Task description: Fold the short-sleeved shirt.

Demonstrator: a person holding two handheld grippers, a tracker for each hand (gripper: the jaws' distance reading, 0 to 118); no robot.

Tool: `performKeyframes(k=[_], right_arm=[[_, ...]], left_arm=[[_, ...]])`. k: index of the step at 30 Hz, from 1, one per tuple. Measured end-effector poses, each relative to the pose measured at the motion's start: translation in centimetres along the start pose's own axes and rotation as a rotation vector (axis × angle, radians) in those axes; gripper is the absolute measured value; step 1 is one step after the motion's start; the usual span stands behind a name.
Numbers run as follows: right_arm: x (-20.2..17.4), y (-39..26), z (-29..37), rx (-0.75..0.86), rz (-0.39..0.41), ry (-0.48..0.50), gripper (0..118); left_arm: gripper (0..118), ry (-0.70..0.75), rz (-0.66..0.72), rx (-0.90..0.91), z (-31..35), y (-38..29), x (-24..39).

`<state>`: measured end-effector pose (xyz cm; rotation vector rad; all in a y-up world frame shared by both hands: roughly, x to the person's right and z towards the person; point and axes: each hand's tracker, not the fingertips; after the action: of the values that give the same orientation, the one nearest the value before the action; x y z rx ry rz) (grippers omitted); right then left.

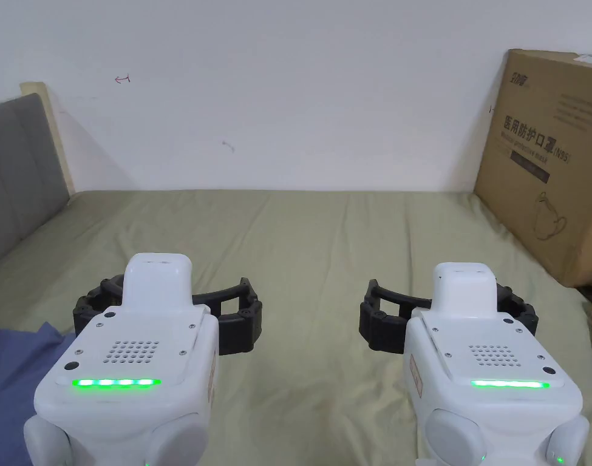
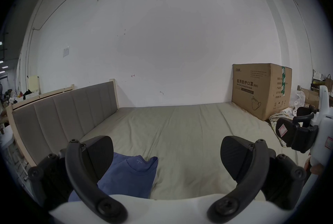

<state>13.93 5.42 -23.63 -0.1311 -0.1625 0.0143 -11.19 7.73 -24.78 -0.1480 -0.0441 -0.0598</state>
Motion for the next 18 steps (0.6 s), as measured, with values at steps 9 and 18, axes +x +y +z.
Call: performKeyframes(k=[9, 18], right_arm=[[0.08, 0.03, -0.17, -0.014, -0.002, 0.017, 118], [0.05, 0.19, 0.21, 0.005, -0.006, 0.031, 97]], left_arm=[[117, 0.011, -0.021, 0.009, -0.1, 0.07, 0.01], [74, -0.013, 0.003, 0.001, 0.08, 0.21, 0.01]])
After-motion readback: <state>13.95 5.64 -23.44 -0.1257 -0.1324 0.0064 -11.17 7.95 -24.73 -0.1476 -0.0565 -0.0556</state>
